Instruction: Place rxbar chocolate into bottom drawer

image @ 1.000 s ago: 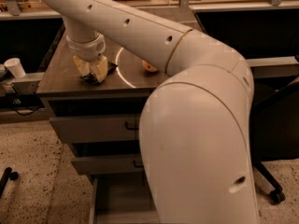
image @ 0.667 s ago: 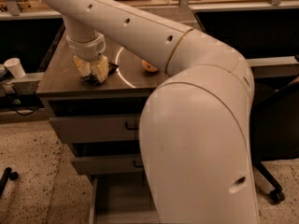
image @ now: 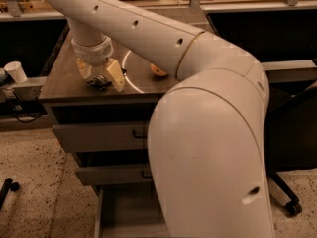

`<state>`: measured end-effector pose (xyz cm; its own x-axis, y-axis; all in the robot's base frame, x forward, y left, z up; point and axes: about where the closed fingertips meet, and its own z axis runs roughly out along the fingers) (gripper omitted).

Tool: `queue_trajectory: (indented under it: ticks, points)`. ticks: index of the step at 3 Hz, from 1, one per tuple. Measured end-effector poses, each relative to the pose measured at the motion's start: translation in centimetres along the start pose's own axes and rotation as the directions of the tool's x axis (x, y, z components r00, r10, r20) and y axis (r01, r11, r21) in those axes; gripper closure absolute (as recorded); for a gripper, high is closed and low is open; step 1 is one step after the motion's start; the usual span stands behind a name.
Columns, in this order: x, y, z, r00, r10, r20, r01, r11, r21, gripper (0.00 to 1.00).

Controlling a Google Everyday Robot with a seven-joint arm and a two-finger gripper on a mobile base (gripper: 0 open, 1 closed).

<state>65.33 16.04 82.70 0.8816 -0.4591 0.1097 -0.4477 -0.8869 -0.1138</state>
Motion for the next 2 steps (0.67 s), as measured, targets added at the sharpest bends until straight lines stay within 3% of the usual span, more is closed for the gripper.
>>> queue_trajectory:
  ticks: [2]
  points:
    - [0.71,-0.62,-0.19,1.000,0.027,-0.010,-0.027,0.9992,-0.030,0.00]
